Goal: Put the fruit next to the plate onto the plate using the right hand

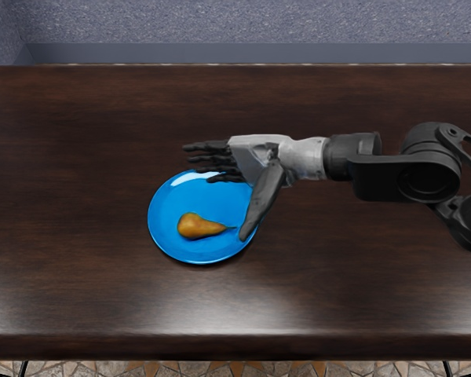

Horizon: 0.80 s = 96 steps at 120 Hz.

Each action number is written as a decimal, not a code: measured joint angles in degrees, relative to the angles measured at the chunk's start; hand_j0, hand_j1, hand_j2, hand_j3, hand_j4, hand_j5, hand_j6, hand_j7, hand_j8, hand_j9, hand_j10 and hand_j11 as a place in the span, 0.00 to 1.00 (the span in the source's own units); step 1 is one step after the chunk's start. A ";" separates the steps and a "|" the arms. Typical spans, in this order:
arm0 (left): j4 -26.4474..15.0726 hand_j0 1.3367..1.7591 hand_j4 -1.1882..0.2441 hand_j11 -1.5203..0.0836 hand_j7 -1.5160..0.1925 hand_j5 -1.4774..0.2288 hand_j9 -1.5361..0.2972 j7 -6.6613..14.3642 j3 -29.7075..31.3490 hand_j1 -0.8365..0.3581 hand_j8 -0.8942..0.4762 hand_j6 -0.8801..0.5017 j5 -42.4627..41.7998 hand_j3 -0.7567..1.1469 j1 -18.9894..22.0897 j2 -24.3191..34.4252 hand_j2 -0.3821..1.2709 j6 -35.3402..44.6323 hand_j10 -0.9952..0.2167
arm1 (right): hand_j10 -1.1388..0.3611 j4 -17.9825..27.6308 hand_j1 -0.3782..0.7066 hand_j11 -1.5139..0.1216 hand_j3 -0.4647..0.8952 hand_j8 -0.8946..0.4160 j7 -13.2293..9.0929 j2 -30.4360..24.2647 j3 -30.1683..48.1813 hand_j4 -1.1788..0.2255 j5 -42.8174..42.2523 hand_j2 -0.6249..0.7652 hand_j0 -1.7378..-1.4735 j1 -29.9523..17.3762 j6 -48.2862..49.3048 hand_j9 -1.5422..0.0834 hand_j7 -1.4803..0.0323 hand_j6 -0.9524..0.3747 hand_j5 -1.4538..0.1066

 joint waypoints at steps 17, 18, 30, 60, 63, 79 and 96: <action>0.00 0.76 0.83 0.95 0.89 0.87 0.84 0.06 -0.02 0.99 0.65 0.64 -0.04 0.40 0.48 0.00 0.23 0.00 0.82 | 0.76 -0.06 0.03 0.93 0.34 0.68 0.00 -4.39 1.53 0.84 5.66 0.45 0.30 -1.30 4.88 0.95 0.98 0.72 0.93; 0.00 0.76 0.83 0.95 0.89 0.87 0.84 0.06 -0.02 0.99 0.65 0.64 -0.04 0.40 0.48 0.00 0.23 0.00 0.82 | 0.76 -0.06 0.03 0.93 0.34 0.68 0.00 -4.61 1.61 0.84 6.00 0.45 0.30 -1.38 5.14 0.95 0.98 0.72 0.93; 0.00 0.76 0.83 0.95 0.89 0.87 0.84 0.08 0.01 0.99 0.65 0.64 -0.06 0.40 0.57 0.00 0.23 0.00 0.82 | 0.76 -0.13 0.03 0.93 0.34 0.68 0.00 -8.21 2.16 0.84 11.12 0.45 0.30 -2.23 8.31 0.95 0.98 0.72 0.93; 0.00 0.76 0.83 0.95 0.89 0.87 0.84 0.09 0.02 0.99 0.65 0.64 -0.07 0.40 0.57 0.00 0.23 0.00 0.82 | 0.76 -0.45 0.03 0.93 0.34 0.68 0.00 -15.85 2.46 0.84 20.50 0.45 0.30 -3.96 10.29 0.95 0.98 0.72 0.93; 0.00 0.76 0.83 0.95 0.89 0.87 0.84 0.09 0.02 0.99 0.65 0.64 -0.06 0.40 0.57 0.00 0.23 0.00 0.82 | 0.76 -0.51 0.03 0.93 0.34 0.68 0.00 -16.64 2.46 0.84 21.20 0.45 0.30 -4.12 10.33 0.95 0.98 0.72 0.93; 0.00 0.76 0.83 0.95 0.89 0.87 0.84 0.09 -0.02 0.99 0.65 0.64 -0.06 0.40 0.57 0.00 0.23 0.00 0.82 | 0.76 -1.41 0.03 0.93 0.34 0.68 0.00 -20.34 2.47 0.84 23.84 0.45 0.30 -5.10 10.45 0.95 0.98 0.72 0.93; 0.00 0.76 0.83 0.95 0.89 0.87 0.84 0.09 -0.05 0.99 0.65 0.64 -0.07 0.40 0.59 0.00 0.23 0.00 0.82 | 0.76 -2.30 0.03 0.93 0.34 0.68 0.00 -21.96 2.47 0.84 24.65 0.45 0.30 -5.75 10.48 0.95 0.98 0.72 0.93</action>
